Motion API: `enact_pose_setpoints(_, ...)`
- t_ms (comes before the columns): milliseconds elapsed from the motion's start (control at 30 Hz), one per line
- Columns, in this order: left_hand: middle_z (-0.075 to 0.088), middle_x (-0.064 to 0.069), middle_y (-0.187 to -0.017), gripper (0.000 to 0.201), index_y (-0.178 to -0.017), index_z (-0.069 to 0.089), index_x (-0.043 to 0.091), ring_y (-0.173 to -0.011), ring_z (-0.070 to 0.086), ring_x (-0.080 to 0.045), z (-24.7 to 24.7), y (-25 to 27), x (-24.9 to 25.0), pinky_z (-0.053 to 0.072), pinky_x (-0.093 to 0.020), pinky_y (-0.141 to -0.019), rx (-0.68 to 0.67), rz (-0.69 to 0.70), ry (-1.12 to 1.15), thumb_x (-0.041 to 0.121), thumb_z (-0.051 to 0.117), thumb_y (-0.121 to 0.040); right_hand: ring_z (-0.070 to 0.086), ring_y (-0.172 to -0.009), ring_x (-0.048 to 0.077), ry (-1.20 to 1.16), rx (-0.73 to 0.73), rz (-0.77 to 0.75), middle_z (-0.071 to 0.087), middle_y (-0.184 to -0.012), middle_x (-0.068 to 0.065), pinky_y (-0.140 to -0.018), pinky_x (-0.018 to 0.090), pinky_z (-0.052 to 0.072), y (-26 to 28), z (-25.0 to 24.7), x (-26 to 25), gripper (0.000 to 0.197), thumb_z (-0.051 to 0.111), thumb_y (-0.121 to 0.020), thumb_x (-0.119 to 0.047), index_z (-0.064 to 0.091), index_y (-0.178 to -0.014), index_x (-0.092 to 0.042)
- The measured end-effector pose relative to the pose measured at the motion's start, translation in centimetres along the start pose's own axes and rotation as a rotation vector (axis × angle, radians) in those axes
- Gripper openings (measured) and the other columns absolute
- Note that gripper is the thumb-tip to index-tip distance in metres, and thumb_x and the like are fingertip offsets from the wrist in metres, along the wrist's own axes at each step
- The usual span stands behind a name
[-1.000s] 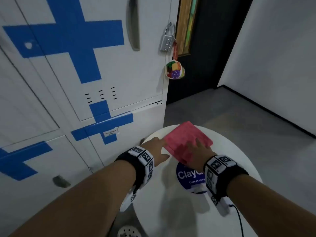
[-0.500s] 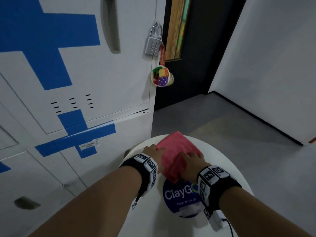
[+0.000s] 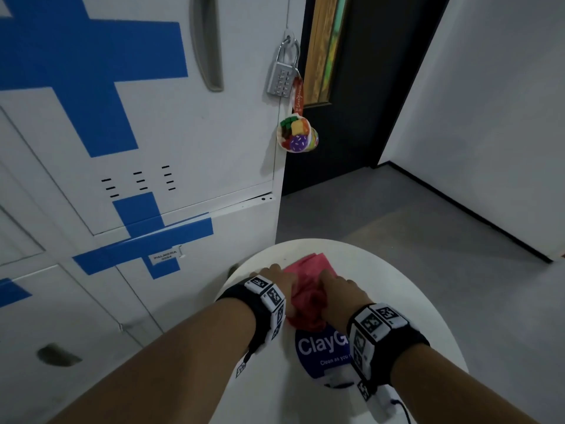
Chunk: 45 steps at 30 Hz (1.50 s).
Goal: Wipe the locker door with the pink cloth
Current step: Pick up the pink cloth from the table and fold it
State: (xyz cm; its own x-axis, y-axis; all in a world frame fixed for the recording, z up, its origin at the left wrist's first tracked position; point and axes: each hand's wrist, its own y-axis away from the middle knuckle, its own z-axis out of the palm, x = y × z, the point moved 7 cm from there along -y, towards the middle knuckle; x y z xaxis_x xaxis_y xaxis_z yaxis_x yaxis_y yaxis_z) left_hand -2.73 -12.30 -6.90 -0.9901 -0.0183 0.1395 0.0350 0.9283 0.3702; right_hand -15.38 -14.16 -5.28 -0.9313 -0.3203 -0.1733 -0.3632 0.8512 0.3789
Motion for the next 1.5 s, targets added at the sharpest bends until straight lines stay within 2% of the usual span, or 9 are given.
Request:
enact_pose_setpoints(133,0.039,-0.009,-0.114,0.039,-0.107,0.056,0.021,-0.102,0.049,-0.031,-1.3,2.4,-0.6,0.042,-0.036,-0.084,-0.013,-0.026,0.042,0.040,0.065,-0.074,0.053,-0.107,0.030,-0.112,0.018,-0.035,0.056,-0.117,0.011,-0.089,0.039,0.047,0.6,-0.6,-1.8,0.054,0.052,-0.078,-0.017,0.036,-0.131,-0.015)
enact_pose_setpoints(333,0.049,-0.003,-0.104,0.053,-0.102,0.046,0.016,-0.090,0.057,-0.022,-3.6,7.9,-2.9,0.050,-0.039,-0.083,0.047,0.000,0.338,0.040,0.075,-0.064,0.056,-0.089,0.022,-0.229,-0.013,-0.258,0.055,-0.105,0.007,-0.074,0.028,0.045,3.4,-2.6,-7.8,0.025,0.050,-0.081,-0.015,0.053,-0.106,-0.014)
enact_pose_setpoints(467,0.060,0.004,-0.116,0.090,-0.132,0.032,0.026,-0.099,0.059,-0.010,-4.6,12.9,-5.2,0.048,-0.025,-0.088,0.085,0.046,0.679,0.035,0.085,-0.060,0.060,-0.076,0.020,-0.336,-0.012,-0.411,0.057,-0.091,0.003,-0.064,0.029,0.051,6.1,-4.5,-12.5,0.018,0.050,-0.078,-0.007,0.054,-0.096,-0.012)
enact_pose_setpoints(567,0.062,0.011,-0.105,0.072,-0.116,0.043,0.030,-0.091,0.061,-0.001,-5.9,16.6,-6.4,0.051,-0.019,-0.080,0.179,0.099,0.817,0.021,0.087,-0.059,0.064,-0.078,0.025,-0.411,-0.022,-0.527,0.063,-0.094,0.009,-0.070,0.035,0.055,8.1,-5.9,-15.9,0.027,0.051,-0.079,-0.005,0.055,-0.105,-0.011)
enact_pose_setpoints(733,0.060,0.005,-0.091,0.042,-0.087,0.047,0.033,-0.083,0.059,-0.012,-7.4,21.3,-10.8,0.053,-0.034,-0.076,0.272,-0.129,0.694,0.038,0.078,-0.061,0.063,-0.075,0.017,-0.441,-0.033,-0.656,0.064,-0.083,0.000,-0.070,0.034,0.054,11.4,-6.9,-21.1,0.020,0.067,-0.081,-0.027,0.053,-0.096,-0.023)
enact_pose_setpoints(867,0.063,-0.003,-0.094,0.029,-0.093,0.057,0.020,-0.088,0.061,-0.019,-8.6,24.8,-11.9,0.052,-0.040,-0.083,0.247,-0.128,0.670,0.027,0.075,-0.070,0.053,-0.065,0.009,-0.476,0.020,-0.697,0.057,-0.071,-0.006,-0.062,0.023,0.044,13.7,-8.6,-23.8,0.038,0.076,-0.072,-0.041,0.052,-0.097,-0.026)
enact_pose_setpoints(1100,0.067,-0.004,-0.079,0.037,-0.082,0.071,0.018,-0.078,0.061,-0.012,-10.6,31.3,-15.1,0.050,-0.033,-0.076,0.301,-0.208,0.766,0.052,0.071,-0.068,0.048,-0.053,0.001,-0.548,0.022,-0.881,0.056,-0.066,0.004,-0.051,0.014,0.037,17.1,-10.8,-29.9,0.022,0.075,-0.078,-0.027,0.058,-0.091,-0.019)
enact_pose_setpoints(1333,0.059,0.005,-0.069,0.011,-0.071,0.060,0.025,-0.067,0.056,-0.009,-13.5,37.2,-17.9,0.046,-0.024,-0.067,0.489,-0.210,0.870,0.017,0.061,-0.078,0.056,-0.067,0.008,-0.698,0.025,-0.945,0.063,-0.077,0.001,-0.060,0.016,0.041,19.5,-12.4,-35.3,0.016,0.064,-0.086,-0.013,0.059,-0.097,-0.023)
enact_pose_setpoints(1500,0.058,0.003,-0.071,0.018,-0.075,0.060,0.019,-0.067,0.054,-0.010,-14.8,40.0,-19.7,0.043,-0.026,-0.066,0.540,-0.233,0.918,0.032,0.066,-0.065,0.059,-0.067,0.007,-0.697,0.062,-1.016,0.064,-0.076,0.000,-0.062,0.018,0.043,21.4,-13.5,-38.9,0.020,0.065,-0.084,-0.009,0.060,-0.094,-0.026)
